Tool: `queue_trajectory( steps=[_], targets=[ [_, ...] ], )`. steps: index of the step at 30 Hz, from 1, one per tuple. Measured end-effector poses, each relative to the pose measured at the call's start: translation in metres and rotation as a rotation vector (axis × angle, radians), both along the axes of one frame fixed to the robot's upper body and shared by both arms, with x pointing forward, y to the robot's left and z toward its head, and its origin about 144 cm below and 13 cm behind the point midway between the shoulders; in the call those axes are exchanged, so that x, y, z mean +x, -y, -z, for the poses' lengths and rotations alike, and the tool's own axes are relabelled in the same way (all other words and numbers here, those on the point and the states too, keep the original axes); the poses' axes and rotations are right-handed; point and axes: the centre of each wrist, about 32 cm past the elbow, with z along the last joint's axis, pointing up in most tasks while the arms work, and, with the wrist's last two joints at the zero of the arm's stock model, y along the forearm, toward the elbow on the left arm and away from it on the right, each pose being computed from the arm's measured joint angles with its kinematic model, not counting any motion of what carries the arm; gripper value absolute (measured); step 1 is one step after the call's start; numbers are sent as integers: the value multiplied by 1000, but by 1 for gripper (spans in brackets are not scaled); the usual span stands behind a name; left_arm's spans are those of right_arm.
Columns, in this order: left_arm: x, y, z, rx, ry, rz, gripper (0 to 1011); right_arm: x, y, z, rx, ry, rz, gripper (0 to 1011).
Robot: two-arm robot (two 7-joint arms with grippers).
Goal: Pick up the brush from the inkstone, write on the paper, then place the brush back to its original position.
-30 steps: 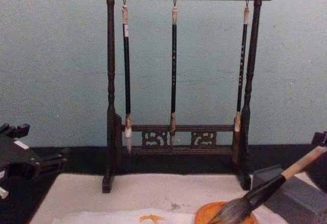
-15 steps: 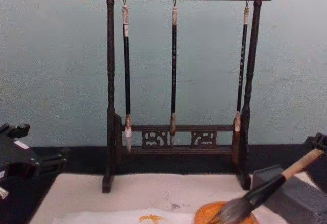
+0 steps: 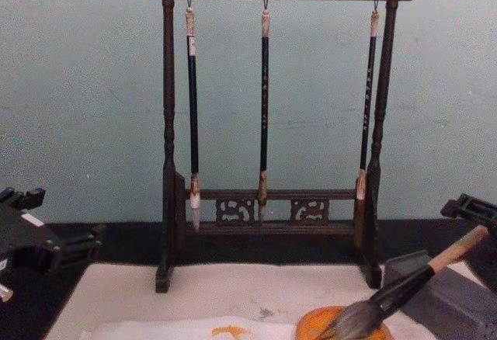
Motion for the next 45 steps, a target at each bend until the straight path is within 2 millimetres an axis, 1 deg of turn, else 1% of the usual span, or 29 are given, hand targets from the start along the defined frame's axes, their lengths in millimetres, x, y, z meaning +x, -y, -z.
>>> queue_trajectory(
  steps=[13, 27, 45],
  targets=[
    [0, 0, 0, 0, 0, 0, 1010, 13, 0, 4, 67, -21, 12, 1000],
    [0, 0, 0, 0, 0, 0, 1010, 21, 4, 5, 72, -43, -6, 1000],
    [0, 0, 0, 0, 0, 0, 1010, 22, 5, 5, 70, -45, -10, 995]
  ],
)
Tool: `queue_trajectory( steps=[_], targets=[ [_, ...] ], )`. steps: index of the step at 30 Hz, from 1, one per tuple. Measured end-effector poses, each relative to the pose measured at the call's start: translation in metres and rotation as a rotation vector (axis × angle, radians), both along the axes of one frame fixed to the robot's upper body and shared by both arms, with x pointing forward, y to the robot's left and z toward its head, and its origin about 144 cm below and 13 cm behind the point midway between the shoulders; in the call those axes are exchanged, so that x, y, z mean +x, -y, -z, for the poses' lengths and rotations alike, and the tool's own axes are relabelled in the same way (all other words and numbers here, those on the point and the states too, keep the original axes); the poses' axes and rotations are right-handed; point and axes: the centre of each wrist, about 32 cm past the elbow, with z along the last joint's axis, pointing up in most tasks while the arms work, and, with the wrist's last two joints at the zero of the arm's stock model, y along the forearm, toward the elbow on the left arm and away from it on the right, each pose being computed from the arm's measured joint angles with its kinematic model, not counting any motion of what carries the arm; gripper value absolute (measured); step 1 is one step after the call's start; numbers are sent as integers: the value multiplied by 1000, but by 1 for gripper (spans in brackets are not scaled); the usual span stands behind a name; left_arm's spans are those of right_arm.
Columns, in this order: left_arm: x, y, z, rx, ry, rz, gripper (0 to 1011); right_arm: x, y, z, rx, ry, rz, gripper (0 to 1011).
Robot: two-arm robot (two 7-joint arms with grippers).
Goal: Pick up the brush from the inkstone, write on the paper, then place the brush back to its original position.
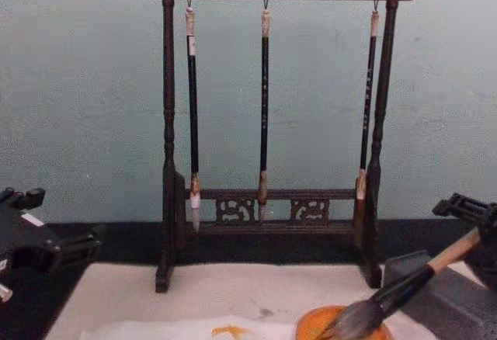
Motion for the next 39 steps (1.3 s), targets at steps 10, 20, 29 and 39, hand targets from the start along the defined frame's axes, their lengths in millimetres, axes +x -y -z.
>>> queue_trajectory(
  steps=[10, 20, 29, 39],
  targets=[
    [0, 0, 0, 0, 0, 0, 1010, 0, 0, 0, 1, 0, 1, 745],
    [0, 0, 0, 0, 0, 0, 1010, 0, 0, 0, 1, 1, 1, 444],
    [0, 0, 0, 0, 0, 0, 1010, 0, 0, 0, 1, 0, 1, 148],
    [0, 0, 0, 0, 0, 0, 1010, 0, 0, 0, 0, 0, 1, 0]
  ],
)
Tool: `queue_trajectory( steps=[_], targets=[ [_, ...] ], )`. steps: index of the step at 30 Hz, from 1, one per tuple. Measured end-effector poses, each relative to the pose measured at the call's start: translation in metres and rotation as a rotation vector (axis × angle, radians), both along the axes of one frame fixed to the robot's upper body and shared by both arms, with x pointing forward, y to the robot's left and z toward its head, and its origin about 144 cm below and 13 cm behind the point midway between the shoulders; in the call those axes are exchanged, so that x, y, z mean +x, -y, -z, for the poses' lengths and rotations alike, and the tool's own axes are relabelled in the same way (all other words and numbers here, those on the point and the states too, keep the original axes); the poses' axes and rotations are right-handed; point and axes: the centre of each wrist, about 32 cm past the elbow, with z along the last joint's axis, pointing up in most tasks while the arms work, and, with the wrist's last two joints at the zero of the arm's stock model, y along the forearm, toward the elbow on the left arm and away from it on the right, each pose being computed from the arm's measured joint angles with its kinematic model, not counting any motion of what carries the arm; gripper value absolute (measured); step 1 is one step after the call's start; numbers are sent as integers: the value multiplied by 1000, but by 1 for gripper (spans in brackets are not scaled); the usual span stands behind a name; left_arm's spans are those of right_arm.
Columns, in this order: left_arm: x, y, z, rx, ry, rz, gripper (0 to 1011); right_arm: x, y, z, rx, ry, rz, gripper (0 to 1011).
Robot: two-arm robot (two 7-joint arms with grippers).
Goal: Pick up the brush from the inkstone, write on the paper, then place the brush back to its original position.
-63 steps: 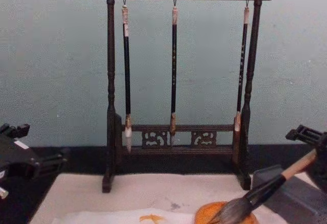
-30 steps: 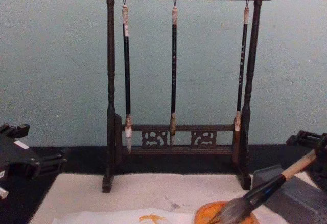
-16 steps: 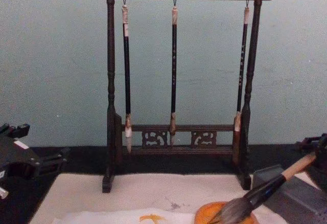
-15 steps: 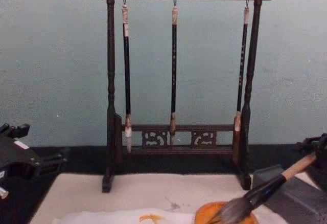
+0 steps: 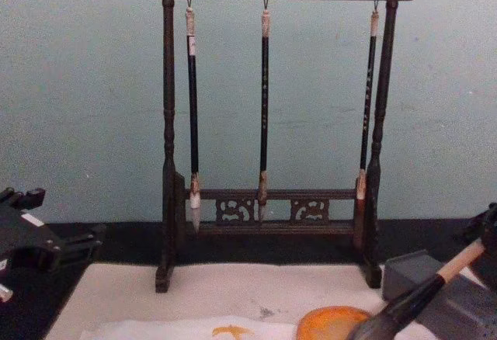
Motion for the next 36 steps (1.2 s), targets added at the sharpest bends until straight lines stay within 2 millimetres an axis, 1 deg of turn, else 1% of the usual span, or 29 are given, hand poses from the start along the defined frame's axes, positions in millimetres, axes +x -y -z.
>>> queue_trajectory(
  steps=[11, 18, 29, 36],
  targets=[
    [0, 0, 0, 0, 0, 0, 1010, 0, 0, 0, -1, 0, 0, 0],
    [0, 0, 0, 0, 0, 0, 1010, -1, -2, -5, 10, 17, 7, 0],
    [0, 0, 0, 0, 0, 0, 1010, 4, -4, -21, 27, 94, 2, 0],
    [0, 0, 0, 0, 0, 0, 1010, 4, -7, -34, -21, 194, -19, 0]
  ],
)
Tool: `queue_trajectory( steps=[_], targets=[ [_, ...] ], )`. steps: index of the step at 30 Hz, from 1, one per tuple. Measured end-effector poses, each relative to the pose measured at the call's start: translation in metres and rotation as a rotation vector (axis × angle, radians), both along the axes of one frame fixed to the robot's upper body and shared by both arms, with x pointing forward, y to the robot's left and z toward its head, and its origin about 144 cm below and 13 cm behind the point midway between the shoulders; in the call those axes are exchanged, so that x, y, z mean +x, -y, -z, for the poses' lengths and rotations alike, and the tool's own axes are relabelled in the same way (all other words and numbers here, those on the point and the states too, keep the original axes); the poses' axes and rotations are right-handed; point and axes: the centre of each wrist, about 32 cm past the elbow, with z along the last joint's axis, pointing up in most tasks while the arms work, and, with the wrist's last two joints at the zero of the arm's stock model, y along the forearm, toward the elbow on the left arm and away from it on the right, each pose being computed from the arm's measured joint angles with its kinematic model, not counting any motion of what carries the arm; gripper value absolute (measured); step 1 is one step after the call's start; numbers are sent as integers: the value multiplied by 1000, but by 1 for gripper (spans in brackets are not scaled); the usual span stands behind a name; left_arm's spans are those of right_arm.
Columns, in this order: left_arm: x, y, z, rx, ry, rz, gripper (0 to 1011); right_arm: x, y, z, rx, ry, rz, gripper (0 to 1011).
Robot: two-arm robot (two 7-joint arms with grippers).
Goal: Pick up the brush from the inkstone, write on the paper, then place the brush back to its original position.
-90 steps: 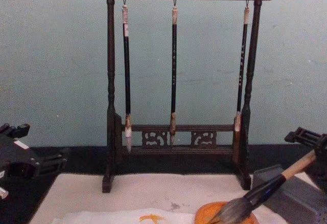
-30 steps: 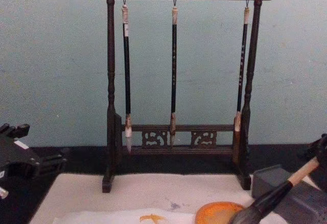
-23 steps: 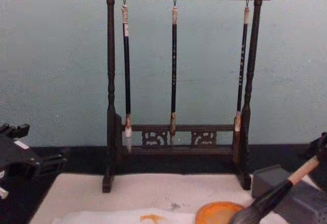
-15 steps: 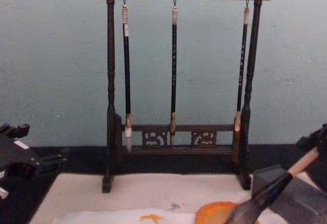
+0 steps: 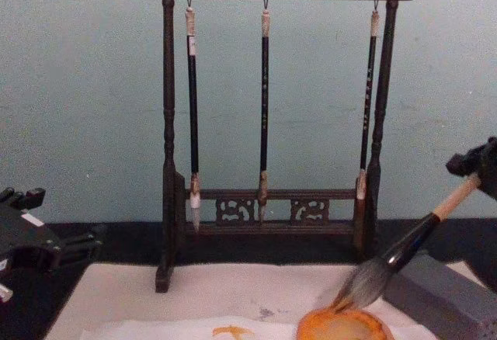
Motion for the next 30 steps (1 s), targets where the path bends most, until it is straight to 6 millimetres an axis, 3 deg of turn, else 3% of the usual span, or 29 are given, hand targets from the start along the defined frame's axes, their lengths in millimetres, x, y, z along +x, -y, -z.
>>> queue_trajectory(
  steps=[16, 30],
  targets=[
    [0, 0, 0, 0, 0, 0, 1009, -21, -10, -11, -261, 389, -137, 0],
    [0, 0, 0, 0, 0, 0, 1010, -30, -9, -12, -404, 616, -287, 0]
  ],
)
